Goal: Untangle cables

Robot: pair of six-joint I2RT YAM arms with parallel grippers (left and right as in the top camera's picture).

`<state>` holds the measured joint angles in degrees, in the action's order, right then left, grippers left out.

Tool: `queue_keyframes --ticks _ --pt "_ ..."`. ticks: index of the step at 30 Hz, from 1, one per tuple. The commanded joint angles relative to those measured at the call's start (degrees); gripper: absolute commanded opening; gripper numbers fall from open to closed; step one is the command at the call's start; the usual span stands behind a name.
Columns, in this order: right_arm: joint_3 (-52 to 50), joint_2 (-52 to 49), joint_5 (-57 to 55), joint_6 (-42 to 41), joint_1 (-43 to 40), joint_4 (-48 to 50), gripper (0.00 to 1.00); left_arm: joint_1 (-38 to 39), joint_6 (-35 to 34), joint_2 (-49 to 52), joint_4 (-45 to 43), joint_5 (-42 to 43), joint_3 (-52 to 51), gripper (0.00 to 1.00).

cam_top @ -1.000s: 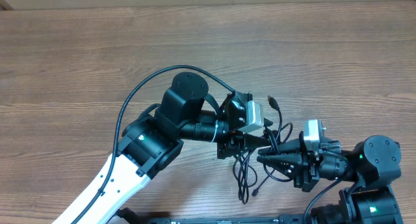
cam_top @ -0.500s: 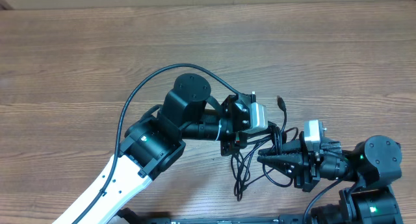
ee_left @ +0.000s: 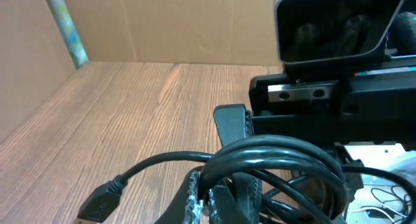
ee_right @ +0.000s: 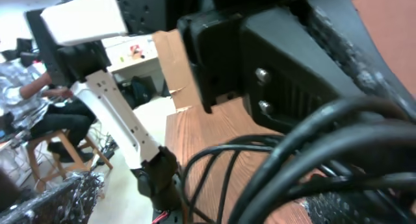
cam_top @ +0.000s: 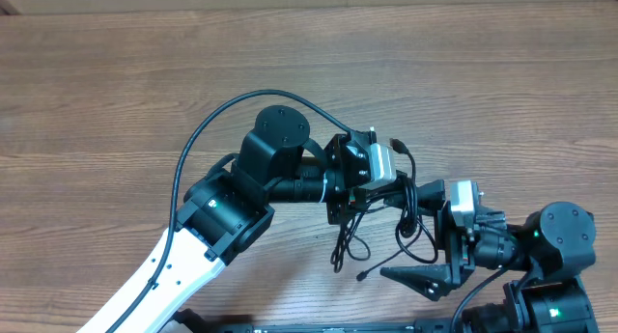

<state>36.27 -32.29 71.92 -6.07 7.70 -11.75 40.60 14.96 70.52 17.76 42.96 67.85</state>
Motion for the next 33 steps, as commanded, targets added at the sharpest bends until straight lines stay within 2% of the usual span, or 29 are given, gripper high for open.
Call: queue_keyframes --ticks 1,3,9,15,19,21,25,28,33 --pt "0.55 0.07 -9.07 -1.09 0.04 -2.60 1.00 -2.12 -1.27 -0.26 -0.22 1.68 0.55 0.04" --pt "0.55 0.09 -12.35 -4.02 0.04 -2.73 1.00 -4.66 -0.66 -0.52 1.40 2.21 0.55 0.04" --pt "0.55 0.09 -15.26 -5.35 0.04 -3.23 1.00 -10.08 3.78 -0.57 4.66 6.80 0.55 0.04" --pt "0.55 0.09 -21.38 -10.47 0.02 -4.28 1.00 -11.78 7.72 -0.57 5.66 12.04 0.55 0.04" --pt "0.55 0.09 -27.34 -10.54 0.02 -7.63 1.00 -11.76 15.02 -0.57 9.90 16.41 0.55 0.04" --pt "0.55 0.09 -30.16 -11.98 0.04 -8.52 1.00 -11.76 20.79 -0.57 13.00 18.12 0.55 0.04" --pt "0.55 0.09 -29.40 -11.93 0.04 -8.37 1.00 -11.76 21.46 -0.57 13.70 14.53 0.55 0.04" --pt "0.55 0.09 -28.11 -11.50 0.04 -8.07 1.00 -11.76 18.78 -0.57 13.75 7.23 0.55 0.04" --pt "0.55 0.09 -26.64 -8.57 0.04 -8.15 1.00 -11.76 17.59 -0.57 13.68 6.01 0.55 0.04"
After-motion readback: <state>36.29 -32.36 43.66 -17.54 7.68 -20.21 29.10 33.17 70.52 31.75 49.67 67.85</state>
